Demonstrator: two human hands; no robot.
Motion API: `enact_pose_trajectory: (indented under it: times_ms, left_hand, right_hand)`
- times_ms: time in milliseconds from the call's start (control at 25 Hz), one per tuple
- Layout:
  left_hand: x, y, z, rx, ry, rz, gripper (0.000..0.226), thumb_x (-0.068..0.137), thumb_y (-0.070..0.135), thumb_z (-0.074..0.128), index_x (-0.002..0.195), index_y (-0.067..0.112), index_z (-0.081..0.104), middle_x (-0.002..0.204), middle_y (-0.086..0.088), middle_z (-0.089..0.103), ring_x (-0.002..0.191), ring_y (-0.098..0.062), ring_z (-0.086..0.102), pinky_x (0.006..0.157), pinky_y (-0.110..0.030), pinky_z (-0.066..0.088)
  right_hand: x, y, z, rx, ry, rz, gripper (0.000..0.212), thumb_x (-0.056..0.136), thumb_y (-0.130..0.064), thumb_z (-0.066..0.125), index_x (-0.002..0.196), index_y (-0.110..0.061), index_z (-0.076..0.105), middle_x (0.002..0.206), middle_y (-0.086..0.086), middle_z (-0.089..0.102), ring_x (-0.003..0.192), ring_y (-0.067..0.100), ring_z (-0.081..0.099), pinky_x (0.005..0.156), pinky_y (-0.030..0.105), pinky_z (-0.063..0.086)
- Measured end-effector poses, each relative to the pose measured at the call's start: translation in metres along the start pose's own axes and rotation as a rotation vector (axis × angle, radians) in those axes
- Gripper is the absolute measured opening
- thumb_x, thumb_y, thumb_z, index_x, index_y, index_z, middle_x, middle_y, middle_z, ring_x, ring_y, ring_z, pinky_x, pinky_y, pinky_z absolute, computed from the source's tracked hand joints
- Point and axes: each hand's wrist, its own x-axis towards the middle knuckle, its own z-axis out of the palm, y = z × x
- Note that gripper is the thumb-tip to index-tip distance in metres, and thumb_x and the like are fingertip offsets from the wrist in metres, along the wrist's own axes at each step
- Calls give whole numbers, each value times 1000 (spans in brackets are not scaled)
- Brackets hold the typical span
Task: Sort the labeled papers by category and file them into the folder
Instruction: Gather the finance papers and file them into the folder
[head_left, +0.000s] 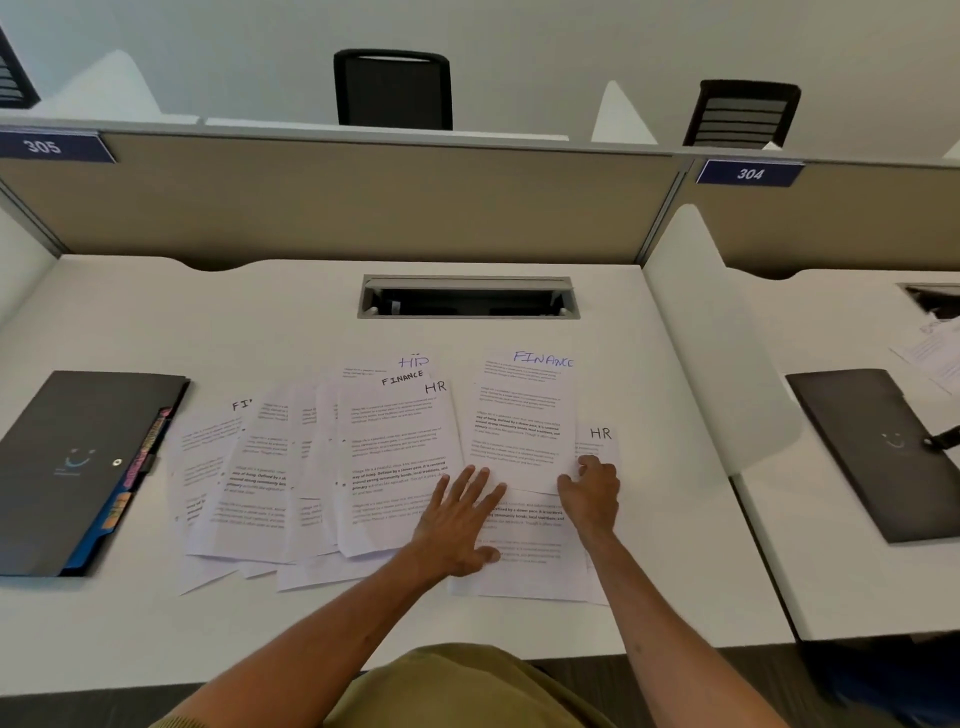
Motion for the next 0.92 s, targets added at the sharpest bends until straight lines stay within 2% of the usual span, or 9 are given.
enact_pose_trajectory:
  times_ms: [120,320,480,600,760,920]
  left_hand:
    - [0,3,4,-27,-6,-17,106,95,72,55,169,36,-11,176,-1,-25,163,-26,-23,132,-56,-10]
    - [5,4,-1,-57,-12,-25,105,96,71,56,169,37,-12,176,0,-24,163,-25,-22,132,-54,-11]
    - [7,6,1,-65,-30,-26,104,97,69,57,169,37,-12,176,-1,-25,163,-26,-21,132,-55,-7]
    - [7,5,1,-72,-31,-18,104,97,69,56,168,37,-12,176,0,-26,163,-26,-21,133,-55,-7]
    - [6,1,4,-83,-12,-3,103,97,71,54,168,38,-13,175,1,-27,163,-25,-21,132,-54,-9]
    - [5,-1,7,-107,-2,8,103,97,71,53,168,38,-14,175,2,-28,163,-25,-21,132,-53,-9]
  right_hand:
    - [8,-8,5,43,20,8,39,88,-31,75,122,-20,62,117,4,65,118,28,58,100,51,52]
    - [19,-19,7,-57,60,16,54,89,-35,76,135,-15,56,135,11,51,128,33,49,103,52,45]
    - [28,-25,7,-50,36,6,47,87,-35,77,126,-17,59,130,7,53,126,30,50,102,51,44]
    - [31,-30,10,50,61,14,39,83,-31,80,113,-22,56,118,3,61,116,28,57,97,50,49]
    - [28,-31,7,253,66,30,41,81,-22,79,105,-26,46,91,0,71,79,27,71,77,46,61]
    - [26,-32,-3,188,87,1,20,85,-27,80,90,-24,61,82,-7,71,74,21,69,71,40,61]
